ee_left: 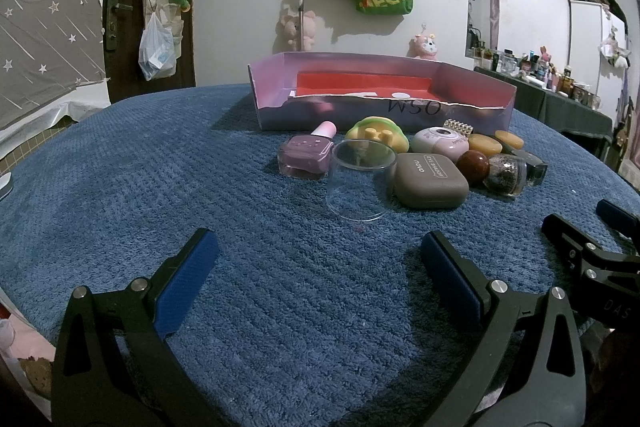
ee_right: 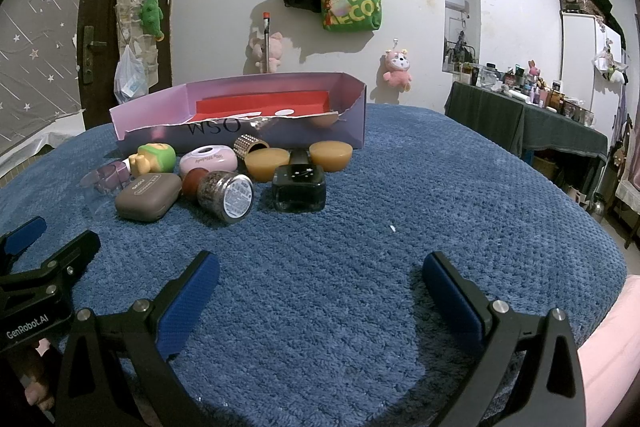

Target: Organize rigid objects

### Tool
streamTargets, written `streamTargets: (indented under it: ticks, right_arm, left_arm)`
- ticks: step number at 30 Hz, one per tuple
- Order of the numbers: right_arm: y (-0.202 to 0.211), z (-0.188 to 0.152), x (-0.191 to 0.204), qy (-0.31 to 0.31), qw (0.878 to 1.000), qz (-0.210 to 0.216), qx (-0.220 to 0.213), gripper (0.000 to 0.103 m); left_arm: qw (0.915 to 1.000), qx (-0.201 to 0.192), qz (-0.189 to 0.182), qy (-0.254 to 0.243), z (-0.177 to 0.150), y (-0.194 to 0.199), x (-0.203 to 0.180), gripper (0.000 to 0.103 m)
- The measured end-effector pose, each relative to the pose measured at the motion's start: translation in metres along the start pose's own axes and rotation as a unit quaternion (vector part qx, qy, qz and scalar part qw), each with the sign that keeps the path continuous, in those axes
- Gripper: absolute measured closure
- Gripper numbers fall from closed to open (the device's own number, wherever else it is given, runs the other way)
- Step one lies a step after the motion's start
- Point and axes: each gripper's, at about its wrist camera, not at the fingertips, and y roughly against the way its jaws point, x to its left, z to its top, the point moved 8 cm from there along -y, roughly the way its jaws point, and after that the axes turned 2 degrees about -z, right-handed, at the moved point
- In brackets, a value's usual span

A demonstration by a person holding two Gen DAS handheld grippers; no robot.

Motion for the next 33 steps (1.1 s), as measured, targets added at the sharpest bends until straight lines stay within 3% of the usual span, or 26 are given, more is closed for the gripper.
streamTargets:
  ticks: [27,33]
  right_arm:
    - [0.001,-0.002,0.001,0.001,1.0,0.0,0.0,0.0]
    - [0.0,0.007,-0.002,0.002,1.0,0.014,0.016,0.0]
  left_arm:
    - [1.0,0.005,-0.004,-0.005,0.0,-0.001,0.0,0.0]
    - [0.9998,0.002,-0.013,-0.016,0.016,0.004,-0.005,0.0]
